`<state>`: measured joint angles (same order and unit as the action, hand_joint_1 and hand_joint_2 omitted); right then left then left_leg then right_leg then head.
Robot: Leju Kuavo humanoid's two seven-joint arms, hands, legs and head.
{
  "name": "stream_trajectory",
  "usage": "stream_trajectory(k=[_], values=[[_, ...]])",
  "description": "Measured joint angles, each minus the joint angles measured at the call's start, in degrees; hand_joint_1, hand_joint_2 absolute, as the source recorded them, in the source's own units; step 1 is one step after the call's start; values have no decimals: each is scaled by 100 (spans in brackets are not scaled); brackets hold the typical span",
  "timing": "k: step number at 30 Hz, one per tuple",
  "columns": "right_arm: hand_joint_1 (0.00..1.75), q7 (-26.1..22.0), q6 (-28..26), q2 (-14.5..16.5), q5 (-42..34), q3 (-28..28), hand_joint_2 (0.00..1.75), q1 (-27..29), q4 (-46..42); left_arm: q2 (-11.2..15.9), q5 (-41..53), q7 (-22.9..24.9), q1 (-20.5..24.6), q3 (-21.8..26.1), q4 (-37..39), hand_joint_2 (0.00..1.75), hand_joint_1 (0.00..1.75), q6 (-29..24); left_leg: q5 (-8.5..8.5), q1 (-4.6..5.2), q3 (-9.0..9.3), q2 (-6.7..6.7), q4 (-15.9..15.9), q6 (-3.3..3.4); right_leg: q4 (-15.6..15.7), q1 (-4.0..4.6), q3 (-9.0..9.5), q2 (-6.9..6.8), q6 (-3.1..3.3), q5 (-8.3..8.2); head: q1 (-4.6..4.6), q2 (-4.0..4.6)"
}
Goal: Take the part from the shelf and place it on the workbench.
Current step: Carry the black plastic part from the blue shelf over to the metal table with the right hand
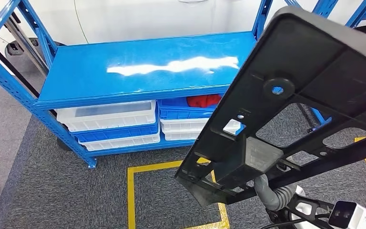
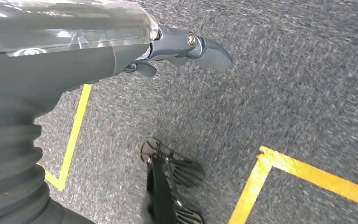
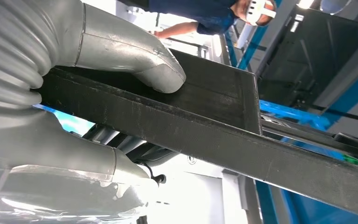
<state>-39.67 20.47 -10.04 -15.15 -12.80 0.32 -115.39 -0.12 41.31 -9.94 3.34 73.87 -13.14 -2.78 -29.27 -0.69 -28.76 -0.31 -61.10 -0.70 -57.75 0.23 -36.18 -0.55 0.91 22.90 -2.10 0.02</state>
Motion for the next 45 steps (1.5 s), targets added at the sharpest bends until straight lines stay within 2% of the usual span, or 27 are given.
stream_trajectory(k=[2,4,6,9,10,11,12,14,16,19,21,24,25,26,27,29,31,32,35,36,37,39,40,41,42,44,45], values=[[175,-4,-1,-2,-9,-30,175,-26,50,16,0,-3,0,21,-10,175,0,1,-93,35,257,2,479,41,2,-1,-40,-16,-63,-95,1,0],[175,-7,-2,-9,-16,-47,175,-45,87,20,0,-3,-12,46,-17,175,0,1,-17,28,203,-8,538,93,17,-15,-58,-14,-130,-153,1,0],[175,-8,-1,-25,-19,-56,175,-54,117,21,0,-3,-12,63,-22,175,0,1,102,0,123,-29,570,168,-208,-27,-157,13,-191,119,1,0],[175,-10,2,-54,-25,-62,175,-61,171,19,0,-3,-10,68,-26,175,0,1,272,0,-78,-38,556,214,-1256,-60,-454,31,-255,883,1,0],[175,-12,8,-68,-41,-63,175,-61,193,19,1,-3,-12,69,-26,175,0,1,320,2,-158,-38,540,210,-1530,-66,-493,30,-269,968,1,0],[175,-13,29,-84,-77,-63,175,-62,214,19,1,-3,-13,71,-26,175,0,-1,362,3,-237,-37,519,203,-1619,-72,-445,30,-275,934,0,0],[175,-13,70,-107,-137,-64,175,-62,233,17,1,-3,-14,72,-26,175,0,-3,396,3,-309,-37,492,194,-1472,-77,-278,30,-273,804,0,0],[175,-14,205,-175,-310,-61,175,-56,257,10,0,-3,-17,74,-26,175,0,-8,443,7,-422,-32,436,167,-697,-78,281,32,-239,566,1,0],[175,-17,353,-263,-477,-51,175,-39,267,1,2,-4,-26,76,-26,175,0,-13,498,17,-489,-29,401,112,-44,-51,676,39,-188,542,1,0],[175,-19,574,-363,-616,-21,175,-12,291,-5,45,-1,-43,78,-27,175,0,-16,572,17,-534,-27,401,14,121,-28,691,36,-97,509,0,0],[175,-21,830,-364,-614,32,175,-8,306,-4,122,3,-53,78,-28,175,0,-17,343,14,-630,-19,198,-35,152,-52,623,13,-2,418,0,0],[175,-26,1377,-215,-427,207,175,-1,303,11,267,5,-63,76,-28,175,0,-1,-397,3,-948,-13,-830,-82,144,-53,459,-4,73,283,0,0],[175,-26,1539,-141,-372,257,175,1,296,20,309,6,-64,75,-28,175,0,8,-515,2,-1005,-13,-1136,-95,125,-48,391,-5,75,242,0,0],[175,-26,1665,-68,-340,288,175,1,286,32,344,6,-64,75,-29,175,0,17,-516,1,-984,-13,-1278,-103,99,-45,321,-5,71,206,0,0],[175,-28,1777,8,-311,310,175,-2,273,46,383,5,-62,75,-30,175,0,30,-405,1,-856,-13,-1199,-104,67,-45,249,-4,64,174,0,0],[175,-32,1955,155,-230,333,175,-27,255,90,464,-9,-52,68,-35,175,0,69,-121,0,-356,-10,-506,-85,-11,-45,119,0,37,119,0,0],[175,-33,2114,304,-142,342,175,-74,254,133,547,-43,-25,57,-42,175,0,110,-50,21,80,4,209,-37,-71,-33,28,2,-15,58,0,0],[175,-32,2209,386,-108,347,175,-107,255,153,581,-67,-10,52,-44,175,0,122,-73,35,160,14,379,-8,-82,-29,4,1,-47,20,0,0],[175,-33,2513,616,-53,375,175,-198,259,196,634,-107,14,49,-44,175,0,133,30,32,78,9,424,100,-97,-30,-53,12,-145,-30,0,0],[175,-33,2558,666,-47,382,175,-225,263,210,643,-108,24,49,-44,175,0,139,92,21,23,-3,432,148,-192,-36,-104,22,-172,104,0,0],[175,-33,2570,697,-48,386,175,-259,268,222,649,-108,32,49,-44,175,0,149,161,11,-42,-17,441,187,-394,-42,-180,32,-197,345,1,0],[175,-33,2545,738,-60,397,175,-330,284,247,654,-108,44,49,-44,175,0,174,295,19,-199,-29,435,227,-1080,-59,-360,40,-229,931,1,0],[175,-33,2536,750,-62,402,175,-354,293,256,654,-108,44,49,-44,175,0,183,360,23,-285,-31,427,227,-1427,-61,-416,40,-241,1095,1,0],[175,-33,2520,761,-67,407,175,-368,304,264,654,-108,44,49,-44,175,0,190,423,26,-377,-31,415,223,-1651,-61,-410,40,-246,1113,0,0],[175,-32,2477,769,-78,409,175,-383,314,274,656,-107,42,49,-44,175,0,196,482,29,-469,-31,400,216,-1689,-60,-317,40,-240,1001,0,0],[175,-32,2272,767,-145,399,175,-455,325,287,663,-101,40,49,-44,175,0,197,589,40,-630,-29,367,196,-1192,-50,148,42,-189,669,0,0],[175,-31,2100,753,-205,379,175,-517,327,291,666,-91,40,49,-44,175,0,192,637,52,-689,-27,353,178,-745,-37,466,42,-147,628,0,0]])
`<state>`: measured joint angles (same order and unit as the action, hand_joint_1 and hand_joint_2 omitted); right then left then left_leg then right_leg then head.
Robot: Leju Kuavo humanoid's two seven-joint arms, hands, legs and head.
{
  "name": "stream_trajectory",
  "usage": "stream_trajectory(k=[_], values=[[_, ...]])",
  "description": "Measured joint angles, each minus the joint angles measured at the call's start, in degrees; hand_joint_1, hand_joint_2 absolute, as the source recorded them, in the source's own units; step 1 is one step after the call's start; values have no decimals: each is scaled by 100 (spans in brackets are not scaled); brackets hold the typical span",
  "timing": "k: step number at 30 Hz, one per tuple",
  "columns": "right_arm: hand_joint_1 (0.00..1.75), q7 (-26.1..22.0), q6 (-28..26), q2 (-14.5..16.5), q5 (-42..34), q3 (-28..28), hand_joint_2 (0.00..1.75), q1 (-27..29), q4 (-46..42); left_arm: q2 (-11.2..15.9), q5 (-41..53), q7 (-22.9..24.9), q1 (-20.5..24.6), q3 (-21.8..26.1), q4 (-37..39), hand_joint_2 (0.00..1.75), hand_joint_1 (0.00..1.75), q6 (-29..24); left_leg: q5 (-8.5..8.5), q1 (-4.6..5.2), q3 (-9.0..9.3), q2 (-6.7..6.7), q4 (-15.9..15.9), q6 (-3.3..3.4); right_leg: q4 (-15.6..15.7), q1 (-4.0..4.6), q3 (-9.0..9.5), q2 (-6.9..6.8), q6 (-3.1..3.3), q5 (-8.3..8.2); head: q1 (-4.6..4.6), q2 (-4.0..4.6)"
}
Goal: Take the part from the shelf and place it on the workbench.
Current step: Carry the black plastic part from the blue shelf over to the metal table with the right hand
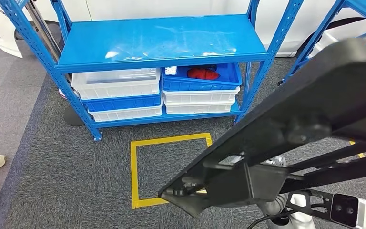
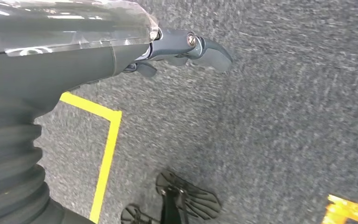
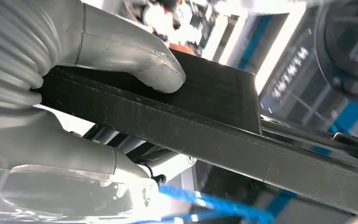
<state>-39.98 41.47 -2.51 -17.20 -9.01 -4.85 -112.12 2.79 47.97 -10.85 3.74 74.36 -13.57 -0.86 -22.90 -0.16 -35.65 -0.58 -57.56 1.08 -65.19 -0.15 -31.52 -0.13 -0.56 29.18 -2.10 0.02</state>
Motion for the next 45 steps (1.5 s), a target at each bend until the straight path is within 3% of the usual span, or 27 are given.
stream_trajectory(k=[2,3,5,7,9,10,11,12,14,15,17,18,20,21,23,25,26,27,28,31,33,37,39,41,42,43,45], values=[[175,-1,-415,-70,-153,-83,175,-132,8,4,1,29,-2,1,0,175,0,-25,104,7,-56,0,5,-48,692,33,440,-1,61,78,0,0],[175,-1,-612,-126,-228,-140,175,-198,21,7,2,43,-3,1,0,175,0,-39,161,1,-69,-1,19,-80,852,50,510,-2,82,122,0,0],[175,2,-906,-257,-348,-269,175,-319,73,18,4,73,-10,4,0,175,0,-75,241,-8,-99,3,54,-144,923,45,453,-18,138,13,1,0],[175,5,-1070,-385,-426,-406,175,-427,149,27,3,100,-24,9,0,175,0,-104,-55,-12,-207,18,-154,-192,977,10,327,-41,222,-151,0,0],[175,7,-1145,-472,-455,-526,175,-484,237,37,-6,122,-29,15,0,175,0,-126,-675,-35,-370,25,-797,-237,980,-1,144,-51,265,-309,-1,0],[175,10,-1165,-502,-450,-584,175,-500,291,39,-13,131,-29,18,0,175,0,-135,-882,-46,-429,25,-1173,-265,965,0,44,-54,262,-380,-1,0],[175,13,-1186,-524,-433,-642,175,-512,347,38,-23,138,-28,20,0,175,0,-144,-943,-56,-444,25,-1466,-290,943,-1,-62,-58,256,-448,-1,0],[175,15,-1205,-542,-408,-704,175,-522,402,34,-33,141,-28,21,0,175,0,-153,-854,-67,-389,25,-1599,-311,912,-4,-173,-60,244,-512,-1,0],[175,16,-1253,-558,-357,-818,175,-533,483,30,-45,143,-27,22,0,175,0,-172,-518,-95,-14,24,-1301,-338,820,-15,-402,-60,205,-619,-2,0],[175,16,-1279,-563,-339,-867,175,-540,509,29,-46,143,-21,22,0,175,0,-179,-491,-101,292,26,-899,-342,762,-14,-507,-59,177,-664,-2,0],[175,16,-1365,-570,-290,-962,175,-562,549,25,-47,133,-14,23,-1,175,0,-187,-652,-86,770,51,-158,-291,672,-9,-633,-59,114,-739,-1,0],[175,15,-1434,-575,-256,-1012,175,-576,574,19,-47,122,-13,24,-1,175,0,-192,-751,-70,866,65,34,-243,661,-6,-656,-59,77,-781,-1,0],[175,14,-1608,-596,-189,-1109,175,-592,643,3,-46,97,-24,31,0,175,0,-201,-704,-64,818,73,73,-128,686,-17,-664,-56,-2,-860,0,0],[175,13,-1689,-616,-172,-1140,175,-592,685,-3,-45,91,-23,37,0,175,0,-203,-656,-68,779,66,84,-78,656,-27,-694,-49,-37,-811,1,0],[175,16,-1817,-656,-153,-1186,175,-586,772,-11,-41,92,-20,50,0,175,0,-206,-523,-82,678,47,108,-8,311,-51,-829,-33,-93,-413,2,0],[175,16,-1875,-672,-130,-1214,175,-566,849,-15,-35,105,-22,58,0,175,0,-209,-408,-77,547,41,102,15,-399,-60,-1034,-22,-137,124,2,0],[175,16,-1889,-675,-95,-1230,175,-544,885,-19,-28,121,-26,61,0,175,0,-209,-355,-73,480,40,97,14,-727,-61,-1100,-21,-149,249,1,0],[175,16,-1895,-673,-37,-1250,175,-518,917,-23,-21,139,-29,63,0,175,0,-209,-308,-68,417,40,94,10,-902,-61,-1085,-19,-150,254,1,0],[175,16,-1902,-668,40,-1275,175,-494,949,-28,-13,162,-31,66,0,175,0,-210,-265,-62,361,41,90,3,-855,-61,-953,-18,-138,164,1,0],[175,16,-1923,-650,212,-1337,175,-479,996,-65,-8,196,-28,82,0,175,0,-211,-180,-41,281,45,88,-35,320,-26,-78,-16,-26,-118,0,0],[175,15,-1942,-627,243,-1365,175,-488,1003,-90,-8,198,-23,109,0,175,0,-213,-135,-43,269,41,87,-89,785,22,213,-17,49,-118,1,0],[175,14,-1987,-584,421,-1398,175,-489,1009,-126,-1,190,-25,157,0,175,0,-214,-152,-49,221,41,25,-218,913,15,197,-30,189,-200,1,0],[175,11,-2013,-539,528,-1402,175,-481,998,-128,6,166,-32,164,0,175,0,-201,-511,-57,8,47,-470,-256,948,-10,151,-47,257,-270,1,0],[175,9,-2081,-511,614,-1403,175,-447,981,-130,24,133,-37,166,0,175,0,-172,-942,-60,-291,49,-1258,-290,933,0,77,-50,281,-308,0,0],[175,9,-2119,-508,650,-1403,175,-421,972,-132,36,119,-42,166,0,175,0,-154,-1026,-60,-362,48,-1505,-301,919,5,46,-50,280,-323,0,0],[175,9,-2153,-508,675,-1403,175,-393,961,-134,46,107,-46,167,0,175,0,-138,-996,-60,-331,48,-1546,-306,899,8,18,-51,278,-332,0,0],[175,9,-2187,-508,693,-1403,175,-357,932,-136,54,94,-49,168,0,175,0,-116,-685,-60,45,47,-978,-292,844,9,-25,-50,266,-334,0,0]])
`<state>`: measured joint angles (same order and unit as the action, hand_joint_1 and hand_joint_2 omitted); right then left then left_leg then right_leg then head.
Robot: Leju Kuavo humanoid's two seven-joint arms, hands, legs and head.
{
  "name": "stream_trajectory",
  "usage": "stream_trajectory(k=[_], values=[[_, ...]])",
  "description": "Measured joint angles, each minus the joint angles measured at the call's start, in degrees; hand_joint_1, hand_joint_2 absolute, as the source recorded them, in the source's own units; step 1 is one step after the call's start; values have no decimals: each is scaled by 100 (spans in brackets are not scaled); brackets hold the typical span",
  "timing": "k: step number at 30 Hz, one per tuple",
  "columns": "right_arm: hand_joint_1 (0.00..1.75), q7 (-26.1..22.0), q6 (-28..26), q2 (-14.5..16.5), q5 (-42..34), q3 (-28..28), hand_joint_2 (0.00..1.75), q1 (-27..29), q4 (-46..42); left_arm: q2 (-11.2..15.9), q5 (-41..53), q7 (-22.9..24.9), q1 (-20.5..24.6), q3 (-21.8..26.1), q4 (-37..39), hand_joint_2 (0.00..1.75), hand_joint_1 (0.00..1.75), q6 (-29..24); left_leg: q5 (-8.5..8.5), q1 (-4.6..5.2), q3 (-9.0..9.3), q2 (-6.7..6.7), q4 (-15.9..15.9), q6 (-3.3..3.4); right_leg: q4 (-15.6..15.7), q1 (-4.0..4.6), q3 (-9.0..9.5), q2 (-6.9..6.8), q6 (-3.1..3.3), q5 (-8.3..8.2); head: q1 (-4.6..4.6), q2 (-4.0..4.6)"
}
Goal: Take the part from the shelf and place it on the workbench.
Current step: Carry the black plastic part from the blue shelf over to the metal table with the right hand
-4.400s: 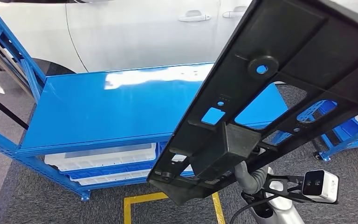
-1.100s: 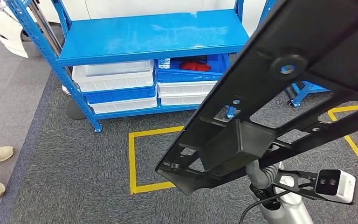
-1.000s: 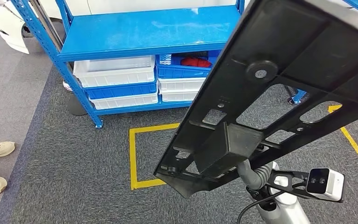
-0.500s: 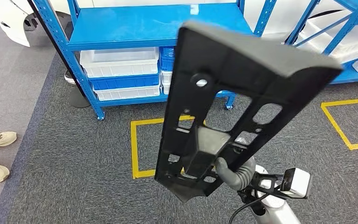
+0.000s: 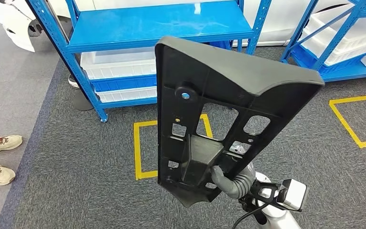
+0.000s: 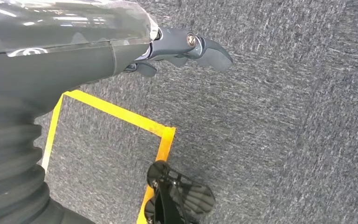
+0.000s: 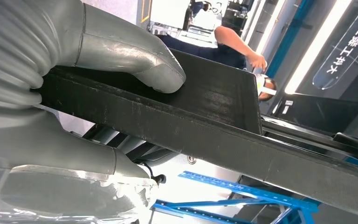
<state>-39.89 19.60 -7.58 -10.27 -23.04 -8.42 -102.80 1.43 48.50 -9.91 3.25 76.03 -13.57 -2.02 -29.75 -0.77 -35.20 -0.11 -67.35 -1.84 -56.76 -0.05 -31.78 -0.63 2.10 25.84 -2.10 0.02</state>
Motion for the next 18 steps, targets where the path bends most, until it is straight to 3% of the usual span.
stream_trajectory(k=[2,3,6,8,11,12,13,14,15,16,18], values=[[175,-1,-12,0,21,1,175,12,-32,3,0,-5,7,1,0,175,0,8,212,15,438,4,743,50,-58,14,-42,4,-35,3,0,0],[175,-2,-16,0,35,1,175,19,-43,3,0,-7,8,1,0,175,0,10,240,25,544,6,950,78,-78,22,-60,6,-62,-3,0,0],[175,-5,-21,-2,60,3,175,45,-60,-2,0,-8,5,1,0,175,0,13,262,24,537,3,1055,165,-95,35,-99,18,-154,-42,0,0],[175,-8,-10,-4,78,7,175,50,-80,-9,0,-10,11,1,0,175,0,14,315,-5,515,-25,1093,248,-267,29,-190,41,-220,88,1,0],[175,-11,29,-14,158,3,175,50,-95,-25,-4,-18,15,1,0,175,0,16,366,-5,454,-92,1105,317,-1323,-9,-685,60,-300,651,2,0],[175,-11,41,-17,200,-2,175,51,-94,-34,-8,-24,14,2,0,175,0,16,374,0,432,-121,1099,321,-1657,-21,-838,60,-317,767,1,0],[175,-11,49,-19,246,-7,175,48,-94,-44,-13,-33,14,4,0,175,0,16,379,3,416,-153,1089,321,-1792,-29,-893,57,-324,769,2,0],[175,-11,48,-21,293,-15,175,41,-94,-54,-22,-49,15,7,0,175,0,16,382,5,407,-189,1080,317,-1691,-33,-827,47,-321,662,2,0],[175,-11,27,-24,339,-26,175,27,-96,-68,-32,-73,17,11,0,175,0,19,382,7,407,-225,1072,311,-1364,-30,-645,15,-305,475,2,0],[175,-11,-12,-26,385,-43,175,3,-98,-84,-41,-104,20,18,0,175,0,24,381,13,411,-264,1068,303,-921,-19,-403,-76,-273,278,2,0],[175,-11,-121,-38,460,-101,175,-72,-104,-114,-58,-175,24,32,0,175,0,40,374,46,408,-339,1051,262,-230,37,-63,-279,-195,67,2,0]])
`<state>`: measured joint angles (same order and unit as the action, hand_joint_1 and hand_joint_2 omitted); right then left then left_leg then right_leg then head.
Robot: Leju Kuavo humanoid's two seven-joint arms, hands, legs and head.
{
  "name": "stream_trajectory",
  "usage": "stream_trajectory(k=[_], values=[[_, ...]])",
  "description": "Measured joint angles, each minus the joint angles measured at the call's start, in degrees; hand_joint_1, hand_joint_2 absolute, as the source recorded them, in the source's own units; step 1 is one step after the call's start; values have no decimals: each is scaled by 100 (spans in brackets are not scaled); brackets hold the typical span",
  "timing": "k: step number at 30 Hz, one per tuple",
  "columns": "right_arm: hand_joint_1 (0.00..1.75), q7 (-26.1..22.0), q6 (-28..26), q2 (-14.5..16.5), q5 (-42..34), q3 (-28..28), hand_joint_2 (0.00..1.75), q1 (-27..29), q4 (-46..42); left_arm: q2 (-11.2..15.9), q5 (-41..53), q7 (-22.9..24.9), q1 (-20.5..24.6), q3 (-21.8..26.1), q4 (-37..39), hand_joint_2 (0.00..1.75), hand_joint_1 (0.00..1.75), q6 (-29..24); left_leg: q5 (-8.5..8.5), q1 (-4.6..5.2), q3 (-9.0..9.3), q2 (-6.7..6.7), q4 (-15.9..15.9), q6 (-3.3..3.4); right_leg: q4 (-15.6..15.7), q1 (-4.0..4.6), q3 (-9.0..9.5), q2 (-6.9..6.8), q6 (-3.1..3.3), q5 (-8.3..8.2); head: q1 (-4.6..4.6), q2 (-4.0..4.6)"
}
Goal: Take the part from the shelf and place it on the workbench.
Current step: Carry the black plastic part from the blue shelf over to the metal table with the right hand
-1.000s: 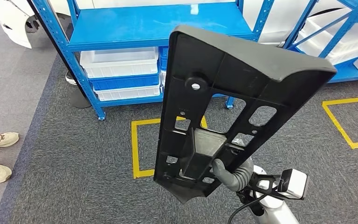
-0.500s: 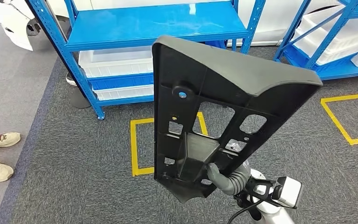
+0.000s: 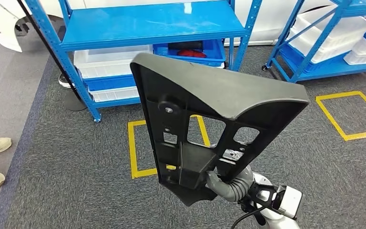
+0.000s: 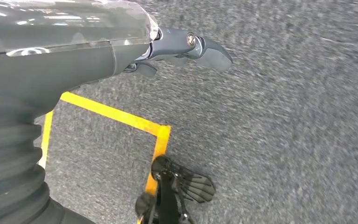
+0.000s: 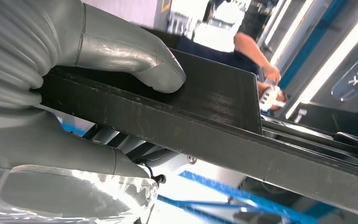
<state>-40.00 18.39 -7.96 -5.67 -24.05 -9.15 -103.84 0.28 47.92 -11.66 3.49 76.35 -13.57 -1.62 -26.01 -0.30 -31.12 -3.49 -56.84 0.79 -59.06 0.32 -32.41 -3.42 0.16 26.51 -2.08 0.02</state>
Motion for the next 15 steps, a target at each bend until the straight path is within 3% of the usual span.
stream_trajectory(k=[1,3,5,6,8,9,10,11,12,13,15], values=[[175,0,-55,-11,25,-39,175,-32,-8,-10,-5,-28,1,5,0,175,0,5,-1,13,-6,-44,-6,-27,134,25,48,-51,34,-16,-1,0],[175,0,-154,-36,68,-131,175,-73,-33,-23,-21,-65,9,10,0,175,0,4,0,27,-7,-142,-1,-88,171,32,18,38,88,-35,-1,0],[175,4,-254,-59,111,-243,175,-120,-67,-37,-37,-97,28,17,0,175,0,-16,-116,17,-52,-57,-128,-148,218,-3,10,144,153,-89,-1,0],[175,9,-302,-67,121,-314,175,-165,-79,-42,-43,-116,31,28,0,175,0,-32,-268,9,-143,50,-354,-173,240,-25,7,196,186,-116,-2,0],[175,20,-374,-80,109,-452,175,-252,-90,-50,-42,-154,24,67,0,175,0,-56,-674,-15,-469,253,-1107,-202,238,-31,-24,307,221,-142,-2,0],[175,23,-397,-87,102,-510,175,-279,-90,-52,-30,-170,17,85,0,175,0,-64,-824,-20,-638,288,-1485,-213,226,-29,-41,370,226,-148,-2,0],[175,23,-415,-98,100,-559,175,-295,-90,-53,-16,-186,13,96,0,175,0,-68,-865,-25,-736,301,-1696,-221,210,-29,-56,437,225,-152,-2,0],[175,23,-430,-109,104,-602,175,-308,-90,-55,0,-203,11,100,0,175,0,-73,-800,-30,-741,305,-1708,-225,190,-30,-67,503,220,-153,-2,0],[175,22,-441,-117,108,-638,175,-324,-90,-56,14,-215,12,100,0,175,0,-78,-623,-40,-621,319,-1458,-226,165,-34,-74,572,211,-149,-2,0],[175,21,-455,-124,111,-670,175,-342,-90,-57,22,-226,15,100,0,175,0,-82,-398,-53,-423,362,-1051,-224,137,-40,-78,639,197,-141,-2,0],[175,21,-485,-129,117,-718,175,-375,-91,-61,38,-238,27,100,0,175,0,-90,-154,-64,-64,537,-327,-205,81,-52,-96,760,140,-125,-2,0]])
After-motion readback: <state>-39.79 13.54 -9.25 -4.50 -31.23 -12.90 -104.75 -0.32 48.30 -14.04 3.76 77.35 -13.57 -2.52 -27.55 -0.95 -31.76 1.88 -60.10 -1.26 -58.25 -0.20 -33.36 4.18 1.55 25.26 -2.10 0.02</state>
